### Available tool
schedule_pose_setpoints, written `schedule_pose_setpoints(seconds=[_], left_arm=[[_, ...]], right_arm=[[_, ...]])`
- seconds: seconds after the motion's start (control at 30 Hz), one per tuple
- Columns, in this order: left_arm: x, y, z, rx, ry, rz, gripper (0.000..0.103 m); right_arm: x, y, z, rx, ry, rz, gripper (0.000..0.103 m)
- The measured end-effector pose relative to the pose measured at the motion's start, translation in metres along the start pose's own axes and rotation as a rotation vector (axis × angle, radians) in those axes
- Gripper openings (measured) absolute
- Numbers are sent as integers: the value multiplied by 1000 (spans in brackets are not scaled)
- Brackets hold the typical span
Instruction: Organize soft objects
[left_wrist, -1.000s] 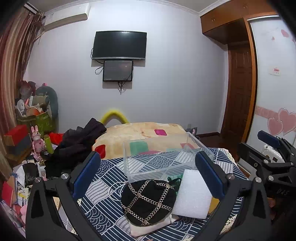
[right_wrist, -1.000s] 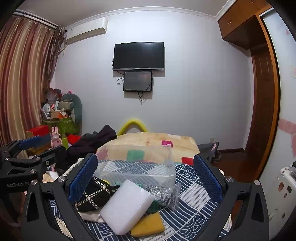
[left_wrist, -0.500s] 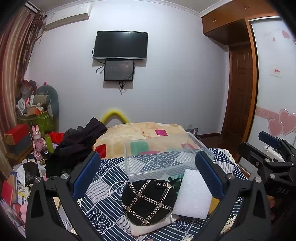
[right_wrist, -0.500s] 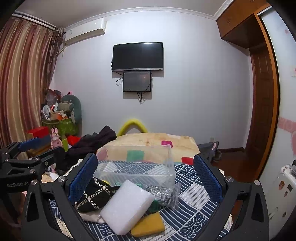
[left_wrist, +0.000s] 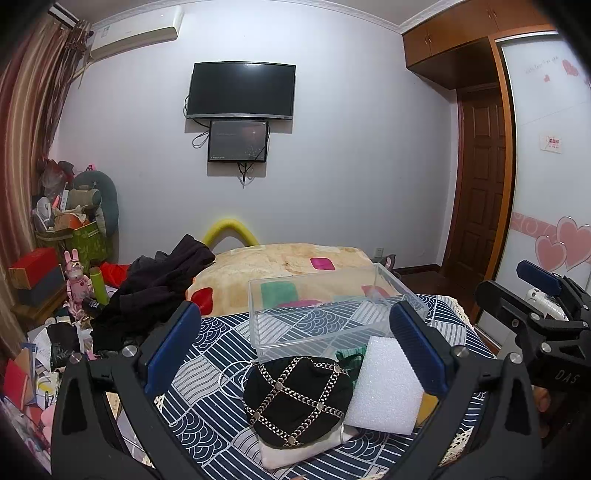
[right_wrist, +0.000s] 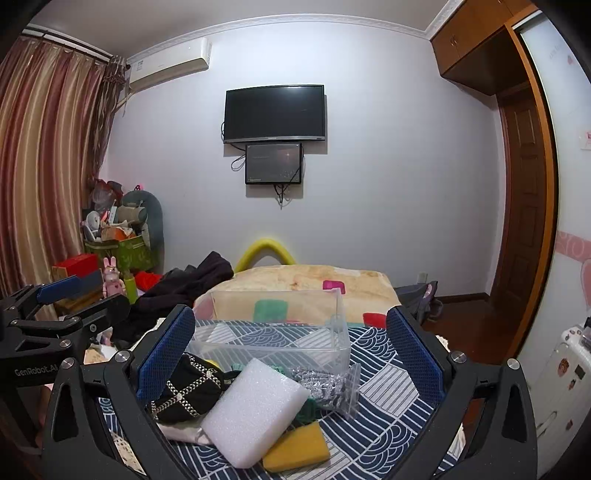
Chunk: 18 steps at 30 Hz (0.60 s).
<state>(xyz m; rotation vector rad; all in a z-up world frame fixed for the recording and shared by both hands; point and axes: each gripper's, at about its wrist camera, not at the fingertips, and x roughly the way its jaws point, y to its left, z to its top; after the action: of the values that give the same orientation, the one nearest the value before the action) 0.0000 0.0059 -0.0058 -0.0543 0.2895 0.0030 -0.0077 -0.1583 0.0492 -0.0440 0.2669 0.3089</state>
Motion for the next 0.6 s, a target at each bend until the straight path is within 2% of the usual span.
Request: schedule_pose_setpoints(seconds=[0.6], left_arm=[[-4,-3,3,10,-10,0,103]], right_arm=[[-2,0,0,7,-12,13,103]])
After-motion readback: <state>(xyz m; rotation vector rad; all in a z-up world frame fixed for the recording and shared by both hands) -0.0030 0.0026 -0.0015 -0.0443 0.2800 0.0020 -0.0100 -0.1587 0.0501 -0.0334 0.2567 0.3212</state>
